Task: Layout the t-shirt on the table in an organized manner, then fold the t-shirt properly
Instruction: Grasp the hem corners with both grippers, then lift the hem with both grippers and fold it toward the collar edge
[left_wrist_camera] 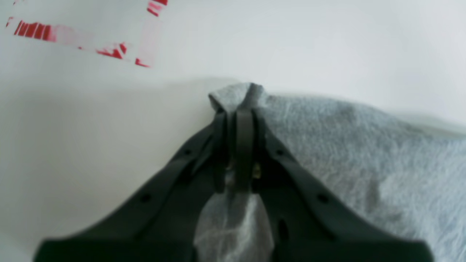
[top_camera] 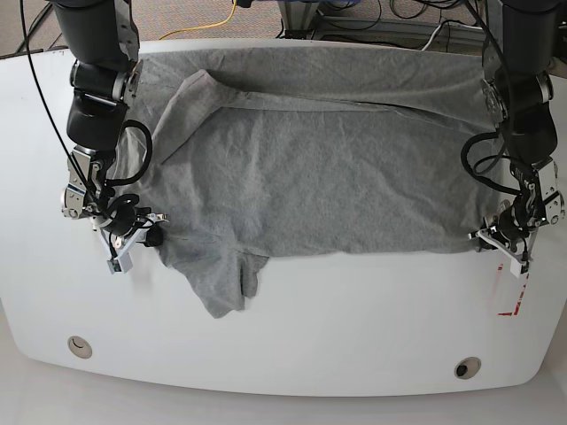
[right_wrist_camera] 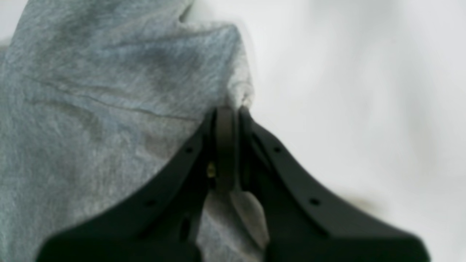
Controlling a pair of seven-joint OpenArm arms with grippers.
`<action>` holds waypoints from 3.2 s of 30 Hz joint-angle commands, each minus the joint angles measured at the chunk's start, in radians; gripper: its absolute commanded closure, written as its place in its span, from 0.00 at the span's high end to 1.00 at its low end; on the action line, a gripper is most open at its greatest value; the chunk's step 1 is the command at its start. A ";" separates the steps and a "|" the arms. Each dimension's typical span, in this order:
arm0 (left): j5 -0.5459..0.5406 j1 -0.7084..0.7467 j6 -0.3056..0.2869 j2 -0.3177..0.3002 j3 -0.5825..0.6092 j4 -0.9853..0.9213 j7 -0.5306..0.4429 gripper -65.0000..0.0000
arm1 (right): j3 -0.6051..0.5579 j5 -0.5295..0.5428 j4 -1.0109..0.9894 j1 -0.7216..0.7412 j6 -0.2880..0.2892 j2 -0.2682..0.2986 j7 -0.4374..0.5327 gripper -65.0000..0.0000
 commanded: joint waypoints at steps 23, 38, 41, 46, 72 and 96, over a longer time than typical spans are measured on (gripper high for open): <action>-0.010 0.013 -0.188 0.040 -0.002 0.470 0.330 0.03 | 0.009 0.018 0.445 -0.061 0.002 0.039 -0.257 0.00; -0.010 0.100 -0.261 0.034 -0.003 0.669 0.483 0.03 | 0.035 0.018 0.689 -0.194 0.002 0.039 -0.361 0.00; -0.010 0.129 -0.261 0.034 -0.003 0.717 0.494 0.03 | 0.074 0.019 0.730 -0.214 0.002 0.039 -0.391 0.00; -0.010 0.177 -0.261 0.014 -0.003 0.780 0.513 0.03 | 0.094 0.019 0.770 -0.223 0.002 0.037 -0.441 0.00; -0.010 0.358 -0.261 0.013 -0.072 1.033 0.654 0.03 | 0.150 0.018 1.088 -0.437 0.002 -0.027 -0.581 0.00; -0.010 0.507 -0.261 -0.012 -0.074 1.137 0.700 0.03 | 0.230 0.018 1.232 -0.569 0.002 -0.050 -0.648 0.00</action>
